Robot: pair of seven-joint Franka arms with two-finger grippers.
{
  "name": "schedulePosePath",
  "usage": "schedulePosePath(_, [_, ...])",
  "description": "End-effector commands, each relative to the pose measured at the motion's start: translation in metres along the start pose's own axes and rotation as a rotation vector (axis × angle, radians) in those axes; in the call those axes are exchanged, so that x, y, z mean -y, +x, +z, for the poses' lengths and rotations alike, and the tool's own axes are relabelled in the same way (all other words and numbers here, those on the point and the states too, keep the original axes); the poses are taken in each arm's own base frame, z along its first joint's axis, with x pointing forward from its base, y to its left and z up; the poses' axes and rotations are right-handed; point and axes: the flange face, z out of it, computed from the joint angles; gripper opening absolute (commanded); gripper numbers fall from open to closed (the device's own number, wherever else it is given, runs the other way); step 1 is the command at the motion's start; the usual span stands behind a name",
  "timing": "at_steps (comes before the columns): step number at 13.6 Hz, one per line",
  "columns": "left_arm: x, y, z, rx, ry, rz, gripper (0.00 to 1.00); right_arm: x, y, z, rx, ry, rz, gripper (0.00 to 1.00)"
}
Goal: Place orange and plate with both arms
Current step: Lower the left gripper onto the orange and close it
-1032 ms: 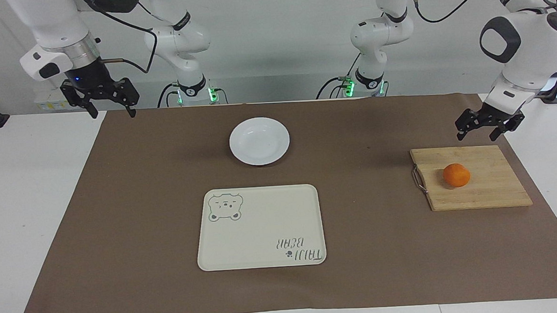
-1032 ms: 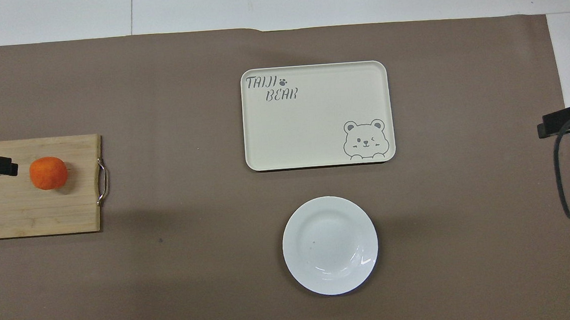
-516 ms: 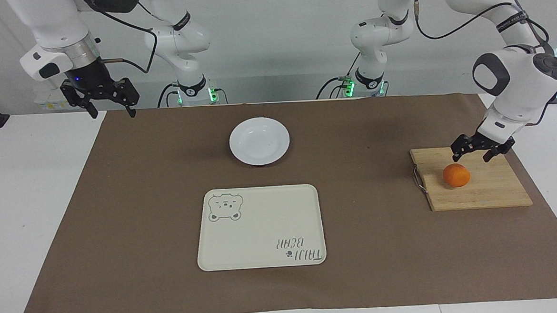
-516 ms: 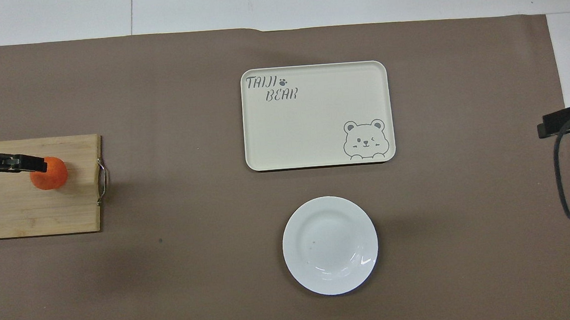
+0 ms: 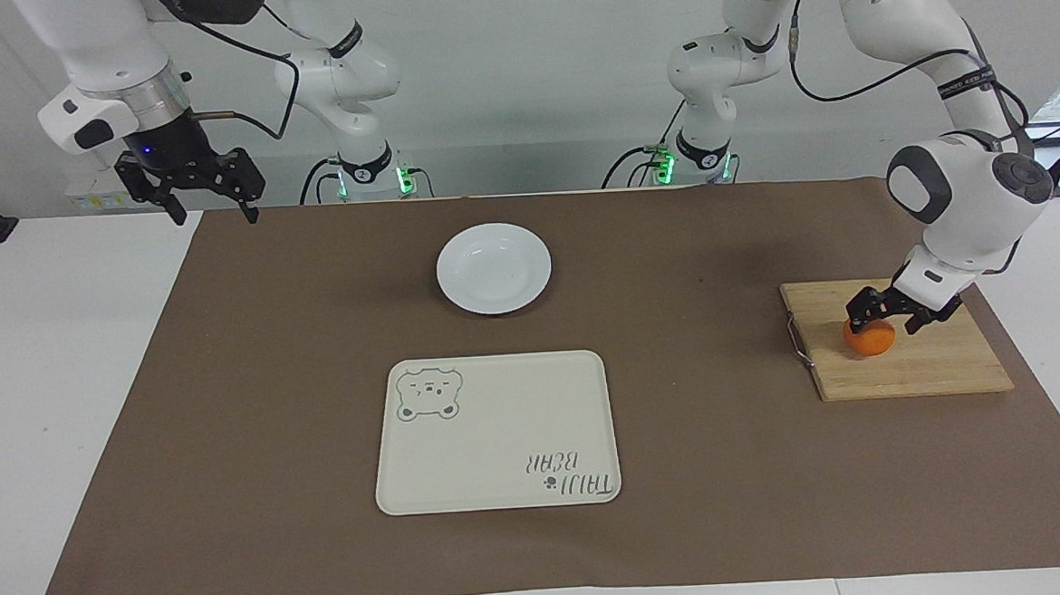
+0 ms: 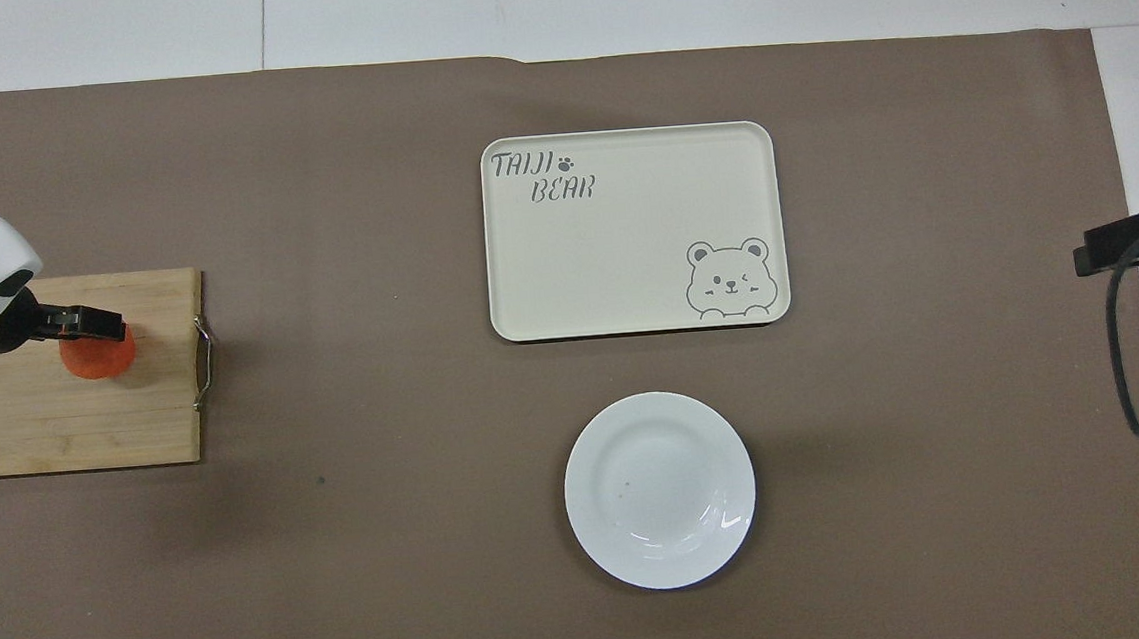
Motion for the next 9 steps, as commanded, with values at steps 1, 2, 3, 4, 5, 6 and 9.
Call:
schedulePosePath(1, [0.003, -0.003, 0.017, 0.006, 0.003, -0.002, 1.00, 0.000, -0.002, -0.003, 0.003, -0.004, 0.014, 1.00])
schedulePosePath(2, [0.003, -0.004, 0.019, 0.012, 0.001, -0.005, 1.00, 0.000, -0.002, -0.004, 0.002, -0.004, 0.014, 1.00])
schedulePosePath(3, [0.001, -0.006, 0.020, 0.015, 0.000, -0.008, 1.00, 0.000, -0.002, -0.003, 0.003, -0.004, 0.014, 1.00])
schedulePosePath(4, [0.000, -0.009, 0.023, 0.021, -0.002, -0.017, 1.00, 0.000, -0.002, -0.003, 0.003, -0.004, 0.014, 1.00])
schedulePosePath(5, [0.001, -0.010, 0.025, 0.019, -0.001, -0.020, 1.00, 0.000, -0.002, -0.003, 0.003, -0.004, 0.014, 1.00])
schedulePosePath(6, [-0.001, -0.013, 0.031, 0.024, -0.002, -0.025, 1.00, 0.000, -0.002, -0.003, 0.003, -0.004, 0.014, 1.00])
schedulePosePath(9, [0.002, -0.016, 0.041, 0.013, -0.001, -0.038, 0.37, 0.000, -0.002, -0.004, 0.002, -0.004, 0.014, 1.00])
